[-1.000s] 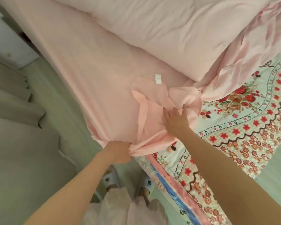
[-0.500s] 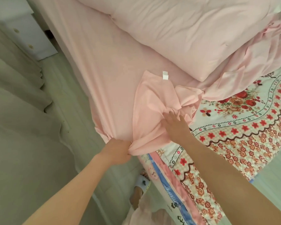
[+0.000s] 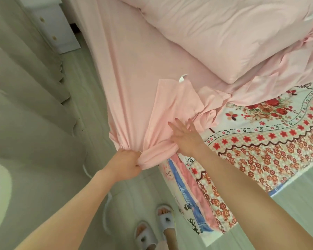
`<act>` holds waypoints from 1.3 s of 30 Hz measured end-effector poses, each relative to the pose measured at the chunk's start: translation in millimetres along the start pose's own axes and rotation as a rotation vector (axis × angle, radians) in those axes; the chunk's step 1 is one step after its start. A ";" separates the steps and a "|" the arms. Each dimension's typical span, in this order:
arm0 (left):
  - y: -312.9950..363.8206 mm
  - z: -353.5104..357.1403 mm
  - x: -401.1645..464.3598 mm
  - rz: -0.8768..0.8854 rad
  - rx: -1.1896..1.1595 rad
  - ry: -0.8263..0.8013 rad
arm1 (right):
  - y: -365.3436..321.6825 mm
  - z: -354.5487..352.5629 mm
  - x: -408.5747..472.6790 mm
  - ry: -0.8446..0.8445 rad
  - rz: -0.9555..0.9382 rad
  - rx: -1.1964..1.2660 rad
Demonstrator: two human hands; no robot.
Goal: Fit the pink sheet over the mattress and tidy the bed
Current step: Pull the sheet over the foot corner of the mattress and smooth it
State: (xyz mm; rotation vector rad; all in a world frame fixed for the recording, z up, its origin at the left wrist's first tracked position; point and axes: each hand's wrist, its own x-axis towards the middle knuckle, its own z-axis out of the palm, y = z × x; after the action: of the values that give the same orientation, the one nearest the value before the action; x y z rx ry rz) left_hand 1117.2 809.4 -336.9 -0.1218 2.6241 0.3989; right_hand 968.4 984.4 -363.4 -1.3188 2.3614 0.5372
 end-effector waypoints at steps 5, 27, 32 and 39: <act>-2.4 23.7 -18.7 -0.173 -0.078 -0.044 | -9.1 1.2 -3.6 0.101 -0.001 0.118; 79.8 43.0 6.9 -0.157 -0.114 0.328 | -2.6 -3.0 -77.7 -0.218 0.123 1.547; 70.3 63.0 -10.2 -0.342 0.034 -0.202 | 31.1 25.8 -74.2 0.048 0.306 1.030; 81.8 75.8 16.2 -0.306 -0.223 0.001 | 113.4 59.0 -36.1 0.171 0.479 0.578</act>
State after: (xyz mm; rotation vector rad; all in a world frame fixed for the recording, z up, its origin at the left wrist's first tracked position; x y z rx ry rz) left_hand 1124.1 910.0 -387.3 -0.5881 2.4985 0.5793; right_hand 896.5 1094.9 -379.6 -0.5632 2.6872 -0.1521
